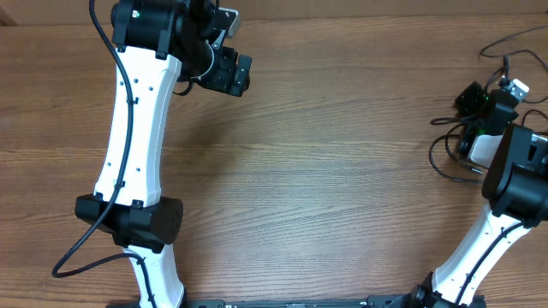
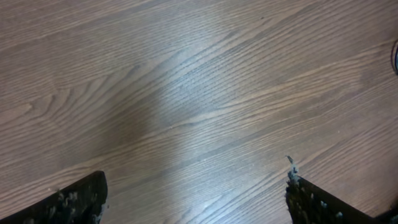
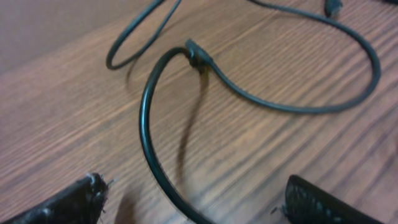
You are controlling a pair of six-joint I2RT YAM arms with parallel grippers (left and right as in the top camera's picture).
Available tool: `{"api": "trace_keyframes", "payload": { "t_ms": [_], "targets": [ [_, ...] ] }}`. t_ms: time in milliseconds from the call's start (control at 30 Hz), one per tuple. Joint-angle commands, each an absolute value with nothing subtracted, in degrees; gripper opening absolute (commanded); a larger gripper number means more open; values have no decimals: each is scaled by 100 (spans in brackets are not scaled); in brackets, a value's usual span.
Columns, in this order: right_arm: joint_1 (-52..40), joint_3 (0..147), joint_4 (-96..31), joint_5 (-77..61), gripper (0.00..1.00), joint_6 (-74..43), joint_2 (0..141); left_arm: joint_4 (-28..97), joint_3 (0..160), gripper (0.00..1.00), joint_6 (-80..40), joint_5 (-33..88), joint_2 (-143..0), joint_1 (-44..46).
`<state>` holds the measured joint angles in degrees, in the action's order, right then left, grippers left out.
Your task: Untangle cables
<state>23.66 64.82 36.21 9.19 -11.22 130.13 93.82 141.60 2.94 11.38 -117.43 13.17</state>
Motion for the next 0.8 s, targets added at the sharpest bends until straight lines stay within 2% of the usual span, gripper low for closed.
{"api": "trace_keyframes", "payload": {
  "t_ms": [0,33,67,100,133,267,367,600,767],
  "targets": [
    [2224,6630,3531,711,73,-1192,13378,9376,14151,91,209,1164,-11688,1358],
    [2182,6659,3531,716,62,-1190,13408,9382,14151,91,211,1164,-11688,1358],
    [2141,6674,3533,714,44,-1190,13421,9384,14151,91,211,1162,-11688,1358],
    [2097,6678,3531,718,15,-1190,13421,9380,14151,91,211,1162,-11688,1358],
    [2045,6678,3535,716,4,-1194,13417,9373,14151,91,211,1162,-11688,1358],
    [1822,6685,3529,718,4,-1190,13327,9330,14151,91,209,1164,-11688,1358],
    [1695,6689,3039,718,4,-1208,12988,9306,14151,92,211,1162,-11688,1358],
    [1782,7264,-12,711,4,-1892,11745,9268,14147,92,215,1162,-11690,1358],
    [1927,7804,-2038,582,4,-1931,11207,9273,14147,91,217,1160,-11690,1358]
  ]
}}
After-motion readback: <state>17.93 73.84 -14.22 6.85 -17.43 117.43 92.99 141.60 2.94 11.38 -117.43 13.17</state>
